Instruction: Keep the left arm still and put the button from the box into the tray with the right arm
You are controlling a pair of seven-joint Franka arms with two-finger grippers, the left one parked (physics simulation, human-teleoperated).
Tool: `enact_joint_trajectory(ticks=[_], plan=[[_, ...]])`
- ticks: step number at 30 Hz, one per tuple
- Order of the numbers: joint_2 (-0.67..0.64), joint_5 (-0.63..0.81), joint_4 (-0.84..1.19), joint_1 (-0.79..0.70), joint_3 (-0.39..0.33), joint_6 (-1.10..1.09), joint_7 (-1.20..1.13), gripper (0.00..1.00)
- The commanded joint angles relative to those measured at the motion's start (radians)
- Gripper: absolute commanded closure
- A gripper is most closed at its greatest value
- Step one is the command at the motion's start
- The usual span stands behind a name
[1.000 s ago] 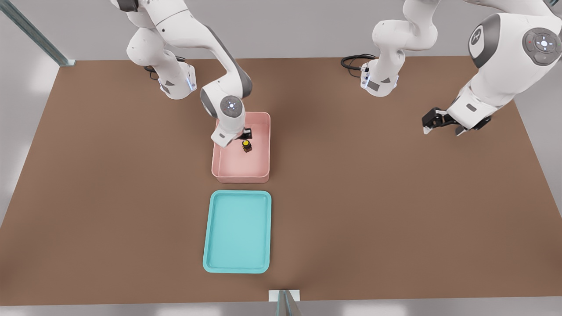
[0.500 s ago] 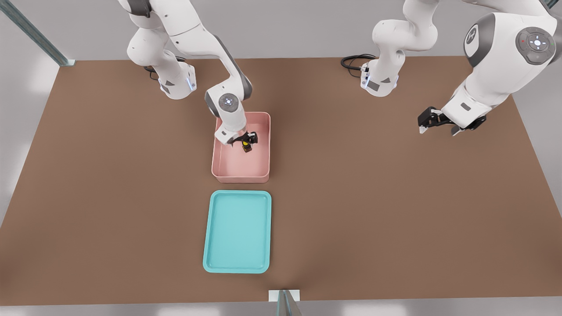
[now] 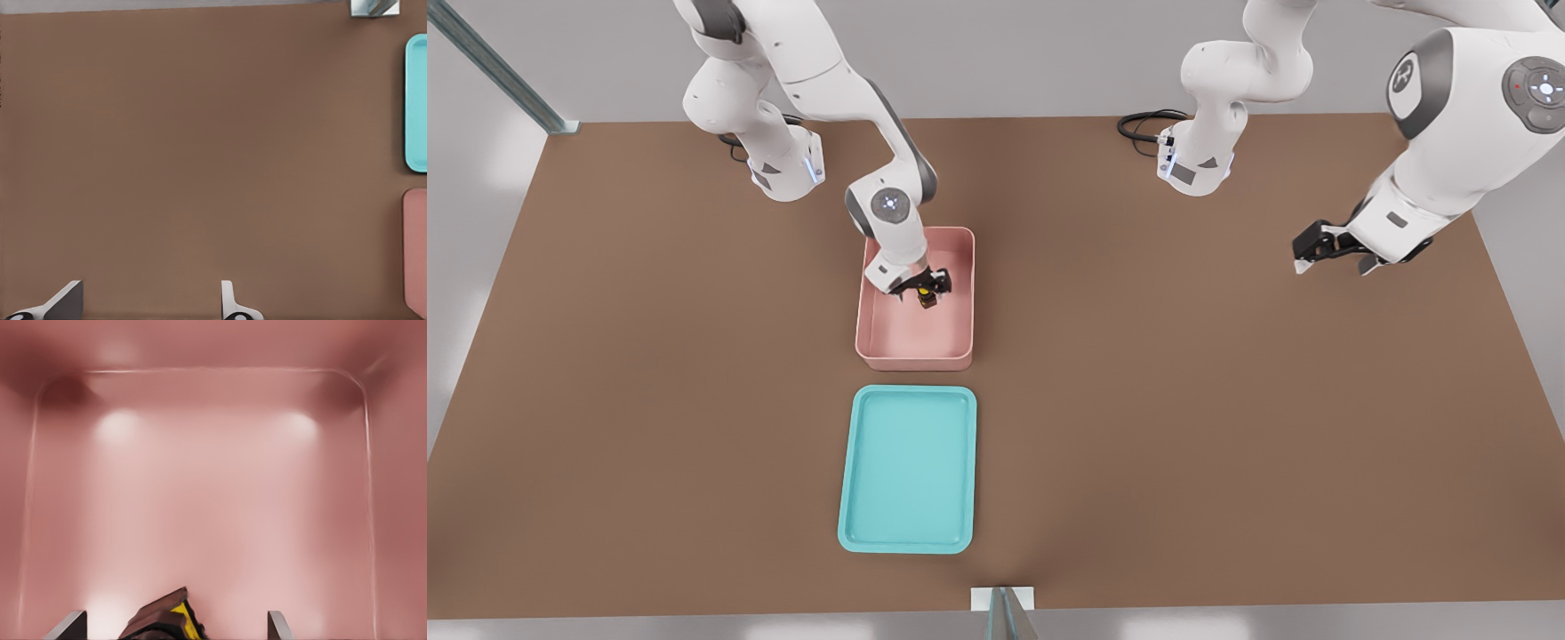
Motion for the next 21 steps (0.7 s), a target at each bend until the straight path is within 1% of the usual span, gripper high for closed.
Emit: enact_joint_trajectory(ticks=[1,6,7,8,9,10,12,15,18,21], plan=[[-0.002,0.001,-0.011,0.001,0.007,0.024,-0.035,0.0],[-0.008,0.001,-0.031,0.001,0.019,0.027,-0.052,0.0],[-0.008,0.001,-0.031,0.001,0.019,0.027,-0.052,0.03],[-0.01,0.001,-0.026,-0.001,0.019,0.027,-0.051,0.26],[-0.01,0.001,-0.023,-0.009,0.019,0.024,-0.051,0.37],[-0.01,0.001,-0.018,-0.013,0.019,0.024,-0.052,0.43],[-0.01,0.001,-0.012,-0.016,0.019,0.021,-0.054,0.5],[-0.011,0.001,-0.005,-0.021,0.02,0.012,-0.054,0.53],[-0.028,0.001,0.071,-0.041,0.019,-0.122,-0.069,0.53],[-0.02,0.003,0.229,-0.096,0.013,-0.277,-0.135,0.53]])
